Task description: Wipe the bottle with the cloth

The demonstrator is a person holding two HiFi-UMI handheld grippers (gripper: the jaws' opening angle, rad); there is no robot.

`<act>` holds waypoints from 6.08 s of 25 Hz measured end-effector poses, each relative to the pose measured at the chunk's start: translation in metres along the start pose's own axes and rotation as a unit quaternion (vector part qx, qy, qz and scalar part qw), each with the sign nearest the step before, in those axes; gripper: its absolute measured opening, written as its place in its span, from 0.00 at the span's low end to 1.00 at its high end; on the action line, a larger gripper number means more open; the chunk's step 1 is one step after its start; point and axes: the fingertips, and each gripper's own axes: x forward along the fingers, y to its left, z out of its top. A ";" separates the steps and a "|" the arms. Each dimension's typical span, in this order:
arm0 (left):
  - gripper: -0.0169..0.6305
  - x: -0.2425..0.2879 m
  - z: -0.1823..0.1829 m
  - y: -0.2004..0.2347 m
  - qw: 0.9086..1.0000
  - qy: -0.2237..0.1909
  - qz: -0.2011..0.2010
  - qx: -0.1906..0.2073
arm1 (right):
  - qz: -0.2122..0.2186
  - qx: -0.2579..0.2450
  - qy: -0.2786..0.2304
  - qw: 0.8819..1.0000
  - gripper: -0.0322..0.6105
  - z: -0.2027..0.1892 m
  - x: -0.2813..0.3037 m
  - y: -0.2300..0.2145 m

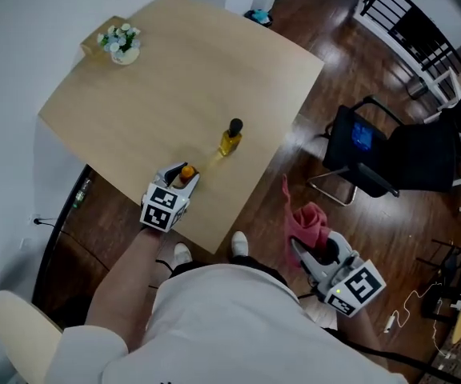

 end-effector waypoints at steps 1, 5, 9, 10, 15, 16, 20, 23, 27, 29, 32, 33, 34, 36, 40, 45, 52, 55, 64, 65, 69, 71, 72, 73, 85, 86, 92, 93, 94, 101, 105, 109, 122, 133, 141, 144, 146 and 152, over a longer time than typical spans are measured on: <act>0.27 -0.004 0.004 0.001 1.000 -0.005 0.002 -0.009 | 0.004 -0.005 0.000 1.000 0.17 0.001 -0.001 -0.005; 0.27 -0.030 0.046 -0.008 0.998 -0.048 -0.010 -0.029 | 0.026 -0.016 -0.014 0.999 0.17 0.010 0.003 -0.026; 0.27 -0.066 0.102 -0.025 0.992 -0.101 -0.054 -0.053 | 0.078 -0.043 -0.038 0.995 0.17 0.031 0.031 -0.027; 0.27 -0.074 0.115 -0.030 0.989 -0.113 -0.067 -0.060 | 0.095 -0.053 -0.044 0.993 0.17 0.041 0.041 -0.024; 0.27 -0.112 0.168 -0.057 0.982 -0.138 -0.112 -0.058 | 0.185 -0.118 -0.091 0.971 0.17 0.100 0.094 0.007; 0.27 -0.116 0.174 -0.063 0.982 -0.140 -0.117 -0.057 | 0.198 -0.126 -0.101 0.967 0.17 0.109 0.102 0.013; 0.27 -0.129 0.192 -0.081 0.978 -0.154 -0.123 -0.067 | 0.243 -0.132 -0.114 0.954 0.17 0.125 0.123 0.029; 0.27 -0.139 0.196 -0.079 0.977 -0.164 -0.110 -0.082 | 0.260 -0.111 -0.115 0.952 0.17 0.122 0.129 0.029; 0.27 -0.154 0.202 -0.076 0.973 -0.182 -0.102 -0.102 | 0.266 -0.112 -0.086 0.954 0.17 0.097 0.139 0.026; 0.27 -0.159 0.206 -0.072 0.971 -0.189 -0.096 -0.111 | 0.267 -0.100 -0.070 0.956 0.17 0.081 0.146 0.021; 0.27 -0.166 0.210 -0.067 0.969 -0.198 -0.089 -0.121 | 0.257 -0.089 -0.040 0.961 0.17 0.053 0.155 0.012; 0.27 -0.169 0.211 -0.066 0.968 -0.201 -0.087 -0.123 | 0.253 -0.088 -0.029 0.963 0.17 0.044 0.157 0.010; 0.27 -0.172 0.212 -0.065 0.967 -0.203 -0.085 -0.125 | 0.248 -0.090 -0.020 0.964 0.17 0.036 0.159 0.008; 0.27 -0.174 0.214 -0.062 0.968 -0.205 -0.077 -0.124 | 0.239 -0.093 -0.015 0.967 0.17 0.030 0.157 0.004; 0.27 -0.167 0.219 -0.053 0.972 -0.197 -0.052 -0.118 | 0.243 -0.129 -0.070 0.959 0.17 0.069 0.130 0.013; 0.27 -0.162 0.218 -0.053 0.974 -0.191 -0.045 -0.112 | 0.271 -0.192 -0.111 0.937 0.17 0.116 0.102 0.065; 0.27 -0.161 0.235 -0.054 0.970 -0.203 -0.058 -0.122 | 0.248 -0.191 -0.070 0.947 0.17 0.077 0.131 0.064; 0.27 -0.171 0.230 -0.059 0.970 -0.206 -0.057 -0.118 | 0.236 -0.160 -0.044 0.958 0.17 0.038 0.138 0.061; 0.27 -0.165 0.231 -0.053 0.968 -0.212 -0.053 -0.122 | 0.234 -0.203 -0.015 0.951 0.17 0.036 0.128 0.074; 0.27 -0.160 0.234 -0.050 0.969 -0.210 -0.052 -0.122 | 0.239 -0.213 -0.026 0.947 0.17 0.052 0.127 0.079; 0.27 -0.161 0.234 -0.054 0.966 -0.217 -0.054 -0.127 | 0.250 -0.220 -0.059 0.941 0.17 0.074 0.135 0.100; 0.27 -0.175 0.227 -0.061 0.964 -0.226 -0.055 -0.131 | 0.249 -0.220 -0.050 0.942 0.17 0.054 0.143 0.109; 0.27 -0.180 0.225 -0.063 0.962 -0.231 -0.055 -0.133 | 0.249 -0.215 -0.038 0.944 0.17 0.041 0.146 0.110; 0.27 -0.183 0.225 -0.064 0.961 -0.235 -0.054 -0.134 | 0.248 -0.207 -0.022 0.946 0.17 0.027 0.149 0.106; 0.27 -0.196 0.232 -0.074 0.962 -0.242 -0.062 -0.108 | 0.203 -0.142 -0.017 0.969 0.17 0.040 0.128 -0.005; 0.27 -0.195 0.231 -0.075 0.963 -0.238 -0.068 -0.104 | 0.210 -0.155 -0.043 0.964 0.17 0.065 0.124 0.000; 0.27 -0.193 0.226 -0.107 0.965 -0.224 -0.110 -0.080 | 0.280 -0.212 -0.116 0.929 0.17 0.145 0.104 0.055; 0.27 -0.193 0.226 -0.111 0.965 -0.225 -0.115 -0.076 | 0.279 -0.218 -0.113 0.928 0.17 0.142 0.106 0.057; 0.27 -0.192 0.225 -0.108 0.964 -0.226 -0.117 -0.074 | 0.274 -0.220 -0.105 0.930 0.17 0.137 0.113 0.054; 0.27 -0.195 0.234 -0.085 0.954 -0.255 -0.125 -0.099 | 0.270 -0.153 -0.013 0.951 0.16 0.060 0.166 0.021; 0.27 -0.205 0.249 -0.090 0.951 -0.267 -0.123 -0.096 | 0.276 -0.041 0.028 0.960 0.16 0.022 0.174 0.008; 0.27 -0.219 0.260 -0.109 0.950 -0.278 -0.114 -0.081 | 0.331 0.027 0.046 0.942 0.16 0.007 0.154 0.046; 0.27 -0.191 0.237 -0.090 0.966 -0.238 -0.094 -0.041 | 0.356 0.143 0.038 0.923 0.16 0.014 0.128 0.041; 0.27 -0.114 0.165 -0.035 0.982 -0.184 -0.031 -0.040 | 0.156 0.083 0.009 0.984 0.16 -0.003 0.065 -0.050; 0.27 -0.040 0.082 0.021 0.988 -0.141 0.053 -0.034 | 0.069 0.091 0.031 0.993 0.16 -0.018 0.041 -0.065; 0.28 -0.014 0.054 0.028 0.990 -0.121 0.060 -0.031 | 0.052 0.089 0.046 0.994 0.16 -0.024 0.034 -0.064; 0.28 -0.003 0.040 0.032 0.990 -0.116 0.065 -0.037 | 0.042 0.092 0.052 0.994 0.16 -0.025 0.031 -0.065; 0.28 0.013 0.019 0.032 0.991 -0.115 0.066 -0.032 | 0.024 0.080 0.064 0.994 0.16 -0.028 0.029 -0.068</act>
